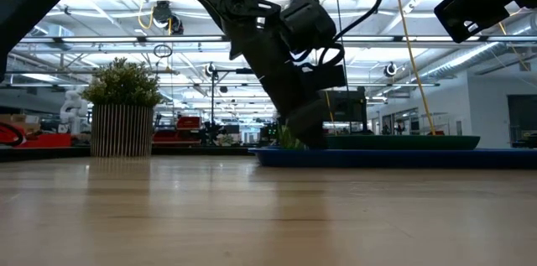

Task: Pick and place plate/cup/fork/spoon on tray
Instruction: Put the blue fork on the blue serving tray to the left of the green plate, then put the blue spoon on the blue serving tray to the left of the blue fork

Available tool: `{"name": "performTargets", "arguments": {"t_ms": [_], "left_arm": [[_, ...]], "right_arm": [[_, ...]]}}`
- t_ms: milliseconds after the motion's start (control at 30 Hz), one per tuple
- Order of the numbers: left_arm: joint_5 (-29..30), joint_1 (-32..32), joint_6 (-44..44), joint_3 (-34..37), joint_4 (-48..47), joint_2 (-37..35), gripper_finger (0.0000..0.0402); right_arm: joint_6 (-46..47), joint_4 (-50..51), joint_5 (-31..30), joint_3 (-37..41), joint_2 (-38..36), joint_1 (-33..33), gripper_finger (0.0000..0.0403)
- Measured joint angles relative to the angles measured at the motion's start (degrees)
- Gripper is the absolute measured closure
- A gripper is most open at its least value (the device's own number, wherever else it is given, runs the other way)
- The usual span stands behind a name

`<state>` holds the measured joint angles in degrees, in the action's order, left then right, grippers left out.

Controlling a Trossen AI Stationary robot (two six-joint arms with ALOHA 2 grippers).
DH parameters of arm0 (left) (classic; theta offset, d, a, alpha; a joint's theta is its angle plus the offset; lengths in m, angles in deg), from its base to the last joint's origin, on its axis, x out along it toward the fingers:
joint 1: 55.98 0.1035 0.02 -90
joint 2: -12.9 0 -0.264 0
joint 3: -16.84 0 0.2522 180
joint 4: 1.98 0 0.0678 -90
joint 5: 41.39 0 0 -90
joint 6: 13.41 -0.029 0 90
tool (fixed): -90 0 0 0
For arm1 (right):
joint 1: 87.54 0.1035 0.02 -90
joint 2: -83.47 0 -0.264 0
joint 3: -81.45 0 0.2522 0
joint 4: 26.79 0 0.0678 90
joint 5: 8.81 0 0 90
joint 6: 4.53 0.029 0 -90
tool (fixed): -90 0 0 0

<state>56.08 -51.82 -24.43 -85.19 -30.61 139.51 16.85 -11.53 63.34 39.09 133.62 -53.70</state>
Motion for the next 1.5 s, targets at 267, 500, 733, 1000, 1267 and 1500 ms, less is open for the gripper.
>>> {"name": "performTargets", "arguments": {"t_ms": [267, 500, 733, 1000, 1267, 1500], "left_arm": [[0.7, -0.4, 0.9, 0.0, 2.2, 0.0, 0.0383], [1.6, -1.5, 2.6, 0.1, 1.6, -3.8, 0.0383], [2.3, -5.1, 5.9, 0.0, -3.3, -10.2, 0.0383], [3.5, -8.6, 7.2, 0.5, -13.8, -19.4, 0.0383], [12.1, -14.5, 10.7, 9.6, -10.3, -29.1, 0.0383], [19.6, -17.7, 16.6, 19.2, -9.0, -38.0, 0.0383]], "right_arm": [[0.0, 0.0, 0.0, 0.0, 0.0, 0.0, 0.0305], [0.2, 0.1, 0.0, 0.0, 0.0, 0.0, 0.0305], [9.7, -0.2, 0.0, 0.0, 0.4, 0.0, 0.0305], [29.3, -4.6, -5.1, 0.0, 7.3, 2.8, 0.0305], [54.9, -4.5, -4.5, -5.0, 20.4, 10.6, 0.0305], [72.1, 7.3, -4.1, -15.2, 25.1, 17.1, 0.0305]]}}
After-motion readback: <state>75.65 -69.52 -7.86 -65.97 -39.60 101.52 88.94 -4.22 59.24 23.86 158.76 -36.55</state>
